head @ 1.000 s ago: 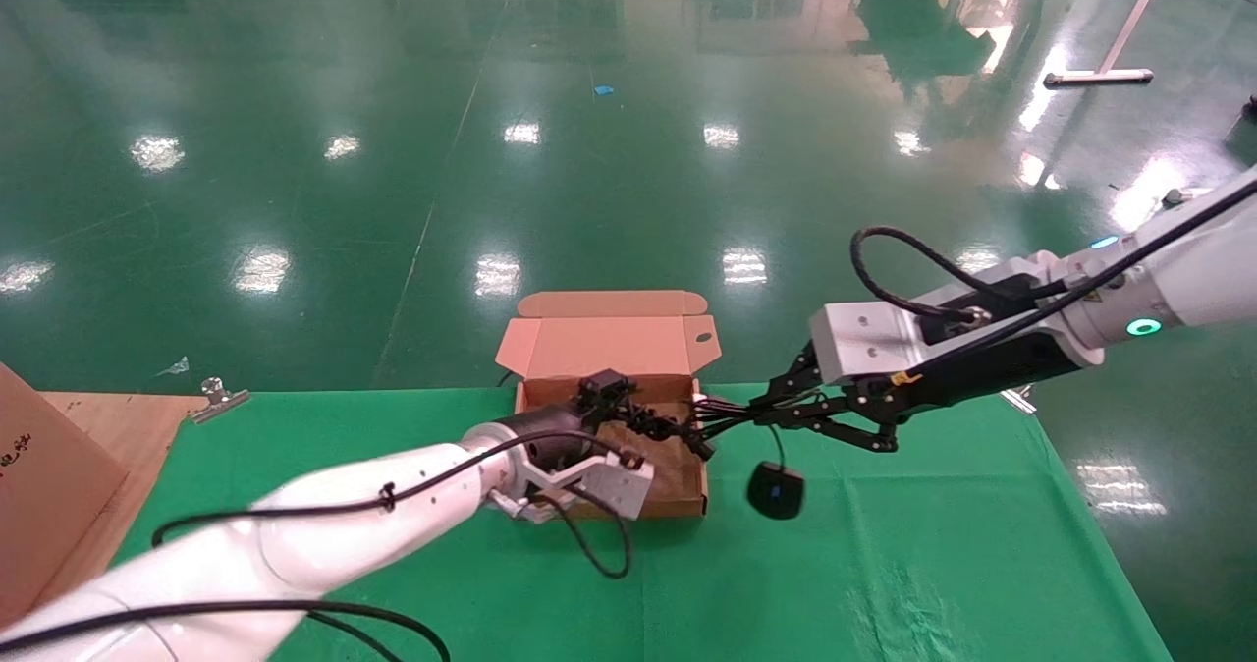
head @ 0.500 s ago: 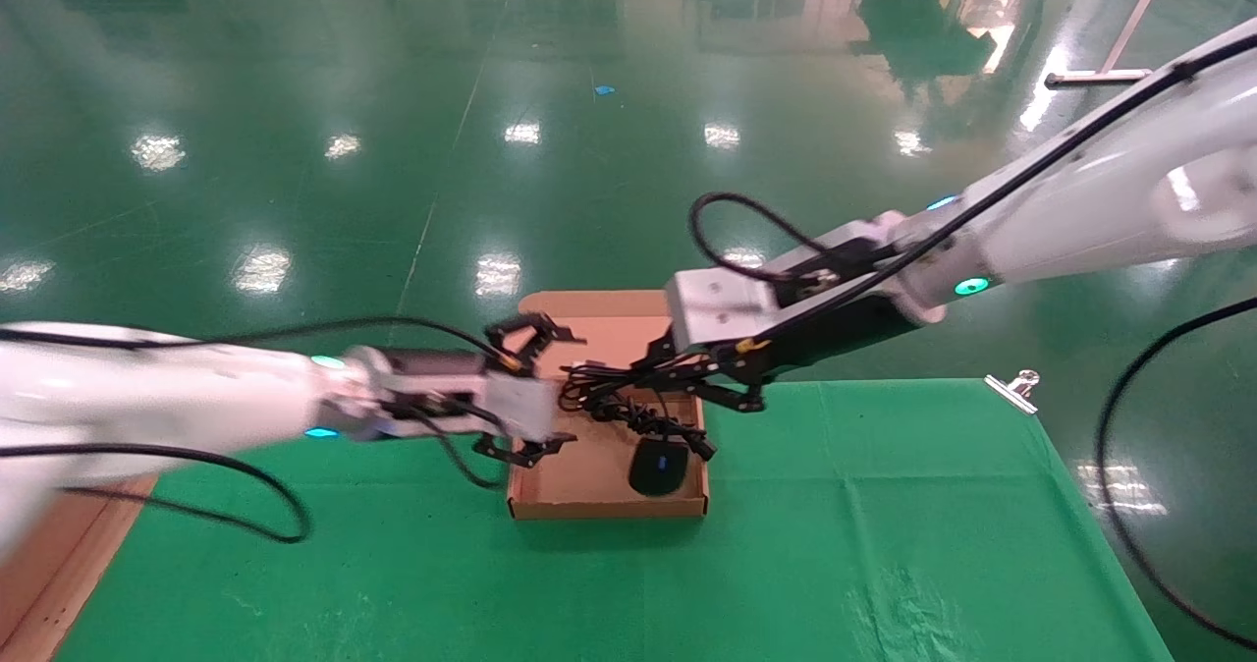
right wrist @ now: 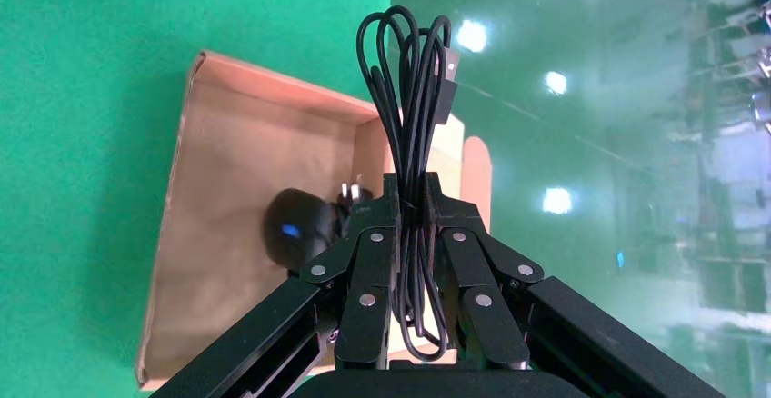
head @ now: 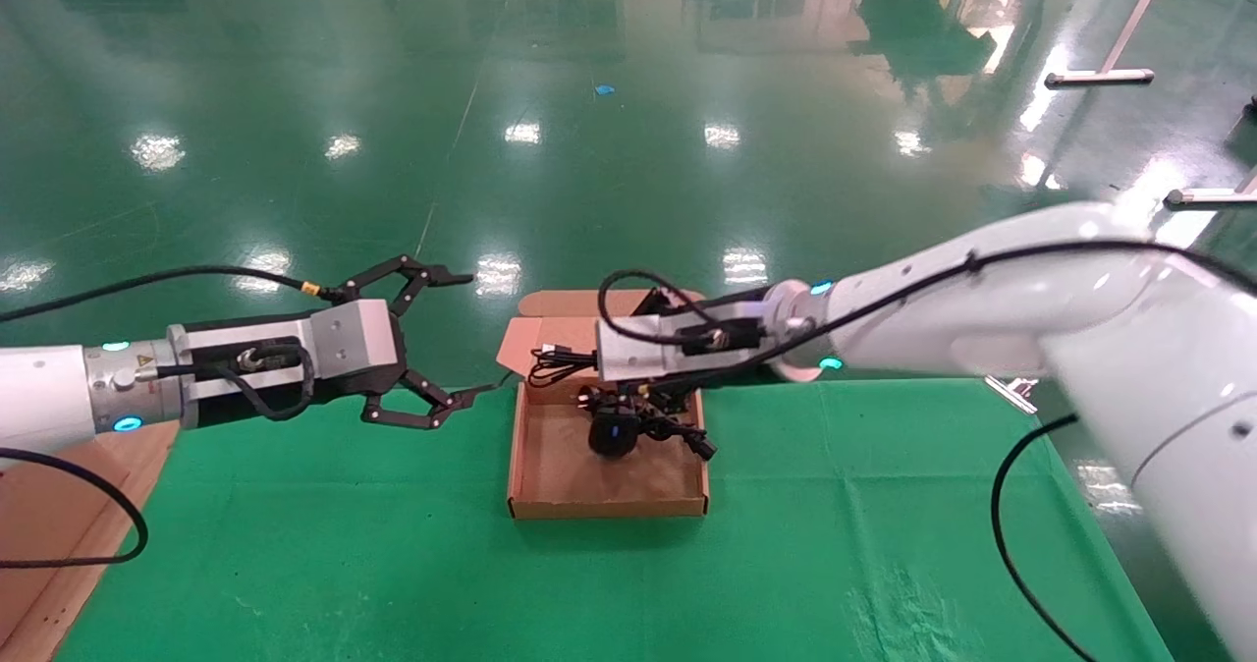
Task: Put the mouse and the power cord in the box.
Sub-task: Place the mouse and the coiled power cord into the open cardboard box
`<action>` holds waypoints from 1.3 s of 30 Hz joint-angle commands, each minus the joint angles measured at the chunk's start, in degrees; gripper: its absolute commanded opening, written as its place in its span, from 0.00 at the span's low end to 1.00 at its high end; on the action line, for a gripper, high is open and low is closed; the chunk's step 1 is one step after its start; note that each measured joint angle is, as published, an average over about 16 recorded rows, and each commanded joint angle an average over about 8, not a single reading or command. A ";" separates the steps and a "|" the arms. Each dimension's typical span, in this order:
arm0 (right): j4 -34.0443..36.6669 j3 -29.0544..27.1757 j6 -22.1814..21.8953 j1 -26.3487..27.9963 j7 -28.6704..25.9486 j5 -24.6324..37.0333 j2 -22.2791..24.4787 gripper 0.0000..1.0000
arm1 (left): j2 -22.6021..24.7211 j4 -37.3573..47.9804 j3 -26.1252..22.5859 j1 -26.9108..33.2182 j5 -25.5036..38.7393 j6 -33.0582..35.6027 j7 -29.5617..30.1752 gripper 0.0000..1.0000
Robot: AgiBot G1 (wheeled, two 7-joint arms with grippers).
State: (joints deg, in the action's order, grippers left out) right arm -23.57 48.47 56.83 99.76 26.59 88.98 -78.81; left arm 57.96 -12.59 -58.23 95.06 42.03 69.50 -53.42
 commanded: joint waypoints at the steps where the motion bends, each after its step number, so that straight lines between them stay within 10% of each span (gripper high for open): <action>1: -1.77 2.09 -2.78 -1.77 -1.23 -0.72 -0.02 0.46 | -0.12 1.46 0.20 0.00 -0.31 0.58 -0.29 1.00; 6: -3.15 4.50 -4.66 -3.81 -2.31 -1.60 -0.09 1.00 | -0.38 2.89 0.72 -0.03 -1.16 1.70 -0.55 1.00; 25: -2.86 3.04 -3.21 -3.10 -2.27 -1.78 0.54 1.00 | -0.09 1.78 0.71 -0.36 -0.69 1.00 0.11 1.00; 39: -12.72 -4.40 3.48 -10.45 -9.60 -11.26 9.58 1.00 | -4.74 -10.99 9.15 -7.10 -0.58 4.06 13.15 1.00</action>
State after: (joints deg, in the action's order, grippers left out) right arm -36.31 44.07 60.32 89.31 16.99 77.71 -69.22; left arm 53.21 -23.60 -49.07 87.96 41.44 73.57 -40.26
